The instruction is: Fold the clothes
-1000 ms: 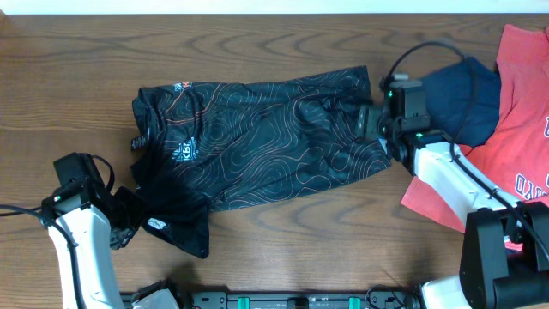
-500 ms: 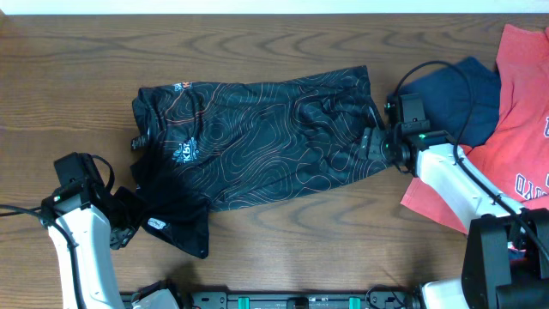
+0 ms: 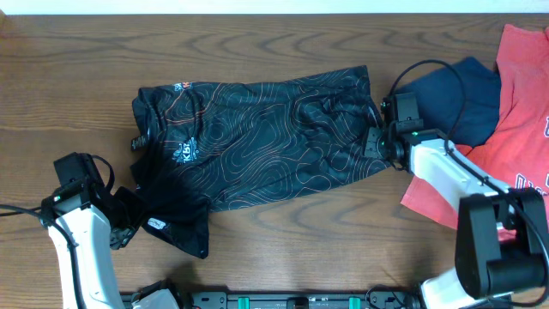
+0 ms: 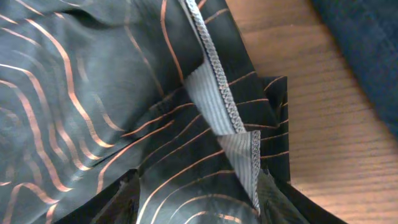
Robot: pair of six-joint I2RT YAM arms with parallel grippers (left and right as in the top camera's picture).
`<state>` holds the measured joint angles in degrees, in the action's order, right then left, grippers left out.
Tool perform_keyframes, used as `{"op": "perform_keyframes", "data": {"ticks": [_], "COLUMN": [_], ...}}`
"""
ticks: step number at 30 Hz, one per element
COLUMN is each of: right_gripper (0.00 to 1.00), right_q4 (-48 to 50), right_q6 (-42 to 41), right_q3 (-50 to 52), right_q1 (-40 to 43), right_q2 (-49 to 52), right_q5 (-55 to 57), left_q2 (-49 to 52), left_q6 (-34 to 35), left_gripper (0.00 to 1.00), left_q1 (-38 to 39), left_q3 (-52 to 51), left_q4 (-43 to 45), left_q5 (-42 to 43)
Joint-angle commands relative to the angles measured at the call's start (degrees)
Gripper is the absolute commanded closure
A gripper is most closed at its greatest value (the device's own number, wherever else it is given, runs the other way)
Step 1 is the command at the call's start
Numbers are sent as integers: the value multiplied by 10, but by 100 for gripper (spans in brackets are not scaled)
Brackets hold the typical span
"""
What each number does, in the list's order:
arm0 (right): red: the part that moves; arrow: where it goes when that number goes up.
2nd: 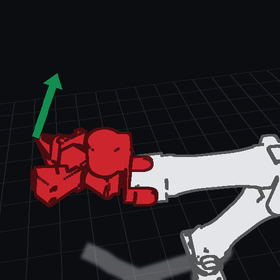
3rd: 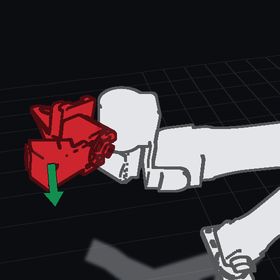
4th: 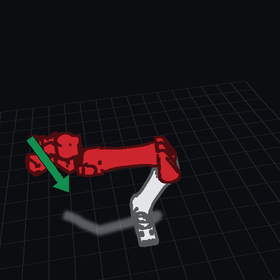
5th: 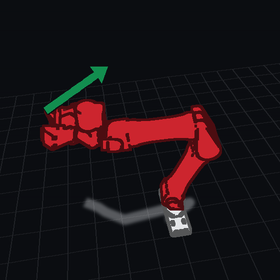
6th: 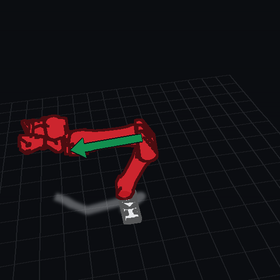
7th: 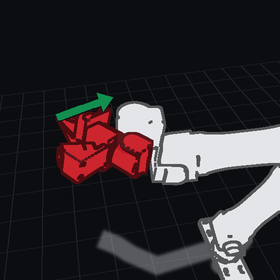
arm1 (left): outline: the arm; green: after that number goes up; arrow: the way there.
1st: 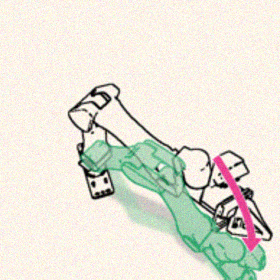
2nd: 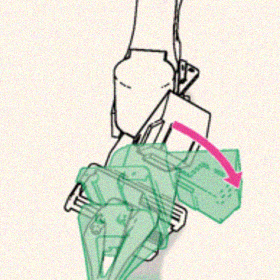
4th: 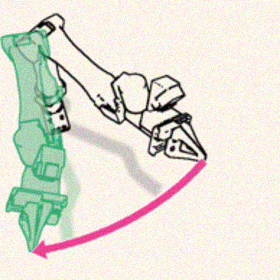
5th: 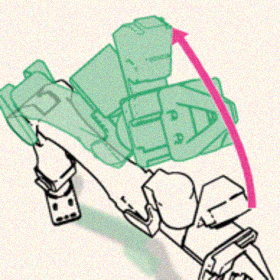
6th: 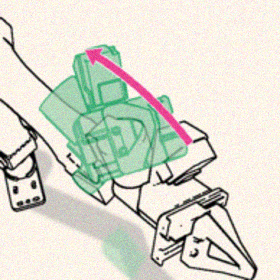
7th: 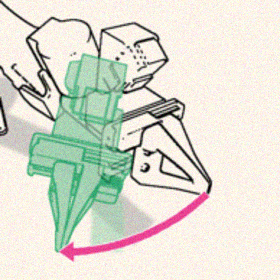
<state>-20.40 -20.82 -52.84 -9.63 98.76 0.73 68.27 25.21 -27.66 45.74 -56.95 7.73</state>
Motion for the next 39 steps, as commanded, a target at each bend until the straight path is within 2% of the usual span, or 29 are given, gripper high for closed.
{"op": "perform_keyframes", "data": {"ticks": [1, 3, 6, 11, 12, 16, 23, 31, 36, 39], "right_gripper": [42, 48, 64, 65, 69, 99, 99, 99, 98, 92], "right_q4": [3, 3, 0, -2, -4, -17, -80, -263, -344, -382], "right_q6": [7, 7, 7, 8, 9, 12, 15, 11, 12, 12], "right_q3": [-5, -5, -5, -5, -5, -5, -5, -8, -8, -6], "right_q1": [3, 3, 3, 3, 3, 3, 11, 33, 34, 33], "right_q2": [15, 19, 20, 20, 20, 20, 3, -97, -124, -122], "right_q5": [23, 22, 18, -10, -14, -18, -16, -16, -12, -12], "left_q2": [2, 2, 2, 2, 2, 2, 2, 2, 2, 2], "left_q6": [-8, -8, -8, -8, -8, -8, -8, -8, -8, -8], "left_gripper": [94, 94, 94, 94, 94, 94, 94, 94, 94, 94], "left_q1": [-2, -2, -2, -2, -2, -2, -2, -2, -2, -2], "left_q3": [9, 9, 9, 9, 9, 9, 9, 9, 9, 9], "left_q4": [-2, -2, -2, -2, -2, -2, -2, -2, -2, -2], "left_q5": [-3, -3, -3, -3, -3, -3, -3, -3, -3, -3]}}
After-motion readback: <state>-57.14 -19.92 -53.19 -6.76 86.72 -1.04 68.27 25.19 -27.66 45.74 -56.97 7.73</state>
